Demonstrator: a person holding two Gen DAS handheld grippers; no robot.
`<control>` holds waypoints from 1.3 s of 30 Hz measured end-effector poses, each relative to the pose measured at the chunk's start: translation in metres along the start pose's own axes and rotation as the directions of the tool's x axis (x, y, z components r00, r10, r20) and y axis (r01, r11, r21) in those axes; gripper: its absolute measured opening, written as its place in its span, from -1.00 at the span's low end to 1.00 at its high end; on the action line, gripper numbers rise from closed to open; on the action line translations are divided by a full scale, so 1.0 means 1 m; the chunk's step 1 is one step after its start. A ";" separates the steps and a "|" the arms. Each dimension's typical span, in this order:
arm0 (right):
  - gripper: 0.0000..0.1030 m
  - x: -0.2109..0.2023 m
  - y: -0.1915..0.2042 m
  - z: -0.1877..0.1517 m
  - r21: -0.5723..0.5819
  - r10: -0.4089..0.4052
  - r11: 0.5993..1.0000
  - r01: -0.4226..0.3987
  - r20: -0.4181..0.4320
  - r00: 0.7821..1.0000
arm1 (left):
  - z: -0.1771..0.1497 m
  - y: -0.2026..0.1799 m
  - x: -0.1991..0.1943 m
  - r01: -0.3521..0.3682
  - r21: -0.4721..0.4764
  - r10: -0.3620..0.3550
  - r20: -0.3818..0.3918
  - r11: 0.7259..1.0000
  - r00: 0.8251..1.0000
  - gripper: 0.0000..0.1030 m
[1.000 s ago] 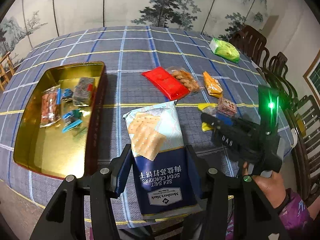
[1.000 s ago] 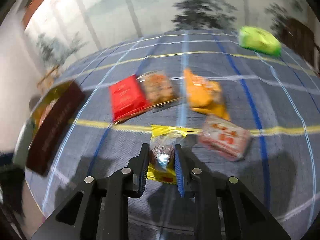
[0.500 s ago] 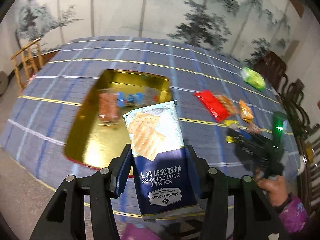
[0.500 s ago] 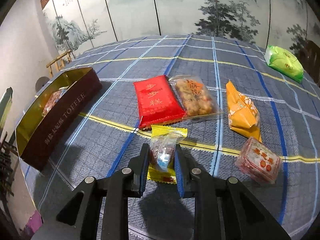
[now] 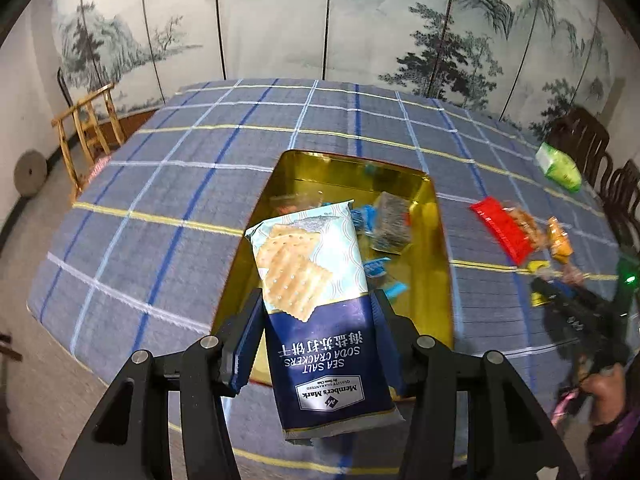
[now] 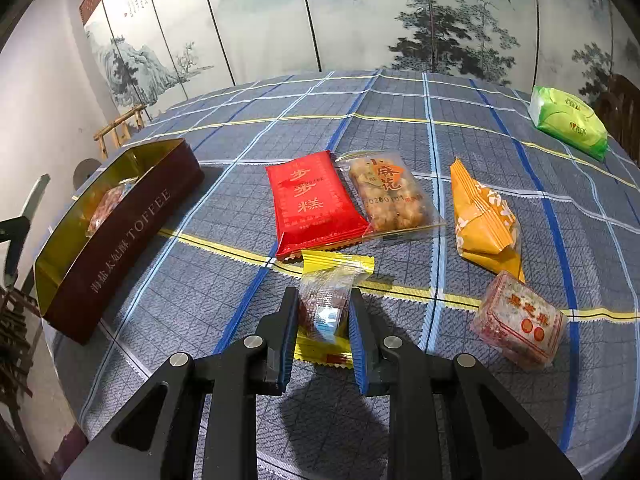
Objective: Organize snacks
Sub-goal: 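Lower the blue soda crackers box into the tin and open the left gripper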
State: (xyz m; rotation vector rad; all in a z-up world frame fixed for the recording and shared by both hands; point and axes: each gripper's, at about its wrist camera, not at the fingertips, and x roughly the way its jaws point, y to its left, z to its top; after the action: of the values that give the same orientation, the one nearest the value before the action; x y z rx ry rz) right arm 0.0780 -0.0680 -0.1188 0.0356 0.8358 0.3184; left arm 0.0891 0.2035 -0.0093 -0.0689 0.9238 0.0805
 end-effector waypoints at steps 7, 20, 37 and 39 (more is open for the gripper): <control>-0.52 0.000 0.000 0.000 -0.001 -0.001 1.000 0.001 -0.001 1.000 | 0.005 0.001 0.021 -0.004 0.023 0.004 0.005 1.000 1.000 -0.07; -0.52 0.000 0.000 0.000 -0.001 -0.001 1.000 0.001 0.000 1.000 | 0.005 -0.005 0.048 -0.038 0.087 0.038 0.005 0.995 0.999 -0.07; -0.52 -0.001 0.000 0.000 -0.001 -0.005 1.000 0.005 0.000 1.000 | -0.002 0.001 0.066 -0.060 0.103 0.062 -0.025 0.993 0.998 -0.07; -0.52 -0.001 0.000 0.000 -0.001 -0.005 1.000 0.005 0.000 1.000 | -0.003 0.002 0.068 -0.062 0.102 0.065 -0.028 0.993 0.998 -0.10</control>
State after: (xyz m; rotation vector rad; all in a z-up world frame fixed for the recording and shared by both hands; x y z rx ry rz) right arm 0.0776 -0.0685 -0.1184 0.0321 0.8361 0.3139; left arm 0.1272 0.2077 -0.0653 0.0536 0.9599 0.0913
